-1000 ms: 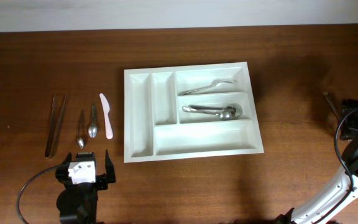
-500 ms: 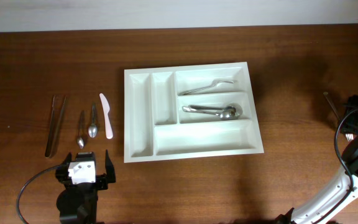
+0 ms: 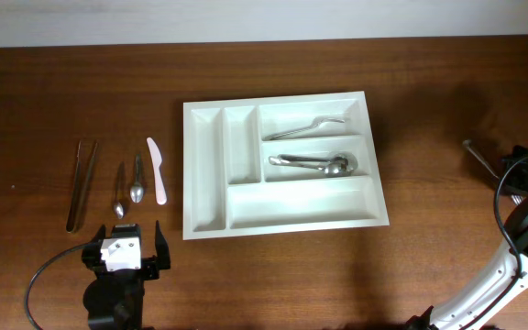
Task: Pack container
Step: 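Move the right gripper down to the remaining fork at the right edge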
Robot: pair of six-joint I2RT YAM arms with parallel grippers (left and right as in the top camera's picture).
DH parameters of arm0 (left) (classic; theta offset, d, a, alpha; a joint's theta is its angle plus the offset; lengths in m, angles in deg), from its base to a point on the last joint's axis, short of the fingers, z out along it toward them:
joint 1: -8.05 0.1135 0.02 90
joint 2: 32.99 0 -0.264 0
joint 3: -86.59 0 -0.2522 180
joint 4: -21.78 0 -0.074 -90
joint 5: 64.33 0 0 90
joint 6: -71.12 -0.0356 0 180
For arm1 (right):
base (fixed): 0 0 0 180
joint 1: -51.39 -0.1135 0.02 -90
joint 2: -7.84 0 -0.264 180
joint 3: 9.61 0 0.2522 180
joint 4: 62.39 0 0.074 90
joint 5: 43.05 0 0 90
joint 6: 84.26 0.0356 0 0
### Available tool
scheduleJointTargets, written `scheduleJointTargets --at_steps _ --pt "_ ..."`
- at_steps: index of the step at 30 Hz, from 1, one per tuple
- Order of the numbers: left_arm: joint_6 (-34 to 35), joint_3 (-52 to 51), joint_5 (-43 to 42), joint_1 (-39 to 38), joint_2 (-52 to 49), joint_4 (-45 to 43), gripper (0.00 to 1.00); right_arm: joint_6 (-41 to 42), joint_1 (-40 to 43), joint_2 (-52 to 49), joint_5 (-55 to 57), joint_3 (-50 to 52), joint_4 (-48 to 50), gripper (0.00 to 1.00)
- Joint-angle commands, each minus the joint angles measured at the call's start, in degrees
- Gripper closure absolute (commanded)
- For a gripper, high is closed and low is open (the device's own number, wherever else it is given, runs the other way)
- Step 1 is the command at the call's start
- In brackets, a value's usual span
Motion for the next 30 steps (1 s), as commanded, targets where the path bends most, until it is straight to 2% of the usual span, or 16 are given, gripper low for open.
scheduleJointTargets --at_steps 1,4,11,12,13,14,15,16,21,25,30 --pt "-0.9 -0.4 0.5 -0.3 0.3 -0.1 0.01 0.5 -0.2 -1.4 0.5 2.1 0.9 0.70" --pt "-0.9 -0.4 0.5 -0.3 0.3 -0.1 0.01 -0.2 -0.2 -1.4 0.2 2.1 0.8 0.84" --pt "-0.9 -0.4 0.5 -0.3 0.3 -0.1 0.01 -1.3 -0.2 -1.4 0.2 2.1 0.5 0.90" --pt "-0.9 -0.4 0.5 -0.3 0.3 -0.1 0.01 -1.3 -0.2 -1.4 0.2 2.1 0.4 0.82" --pt "-0.9 -0.4 0.5 -0.3 0.3 -0.1 0.01 -1.3 -0.2 -1.4 0.2 2.1 0.5 0.59" --pt "-0.9 -0.4 0.5 -0.3 0.3 -0.1 0.01 -1.3 -0.2 -1.4 0.2 2.1 0.4 0.40" --pt "-0.9 -0.4 0.5 -0.3 0.3 -0.1 0.01 -1.3 -0.2 -1.4 0.1 2.1 0.4 0.29" --pt "-0.9 -0.4 0.5 -0.3 0.3 -0.1 0.01 -2.2 -0.2 -1.4 -0.1 2.1 0.2 0.23" --pt "-0.9 -0.5 0.5 -0.3 0.3 -0.1 0.01 -6.4 -0.1 -1.4 -0.1 2.1 0.2 0.25" --pt "-0.9 -0.4 0.5 -0.3 0.3 -0.1 0.01 -17.2 0.2 -1.4 4.5 0.1 -3.3 0.21" --pt "-0.9 -0.4 0.5 -0.3 0.3 -0.1 0.01 -18.0 0.3 -1.0 14.8 -6.8 -11.6 0.21"
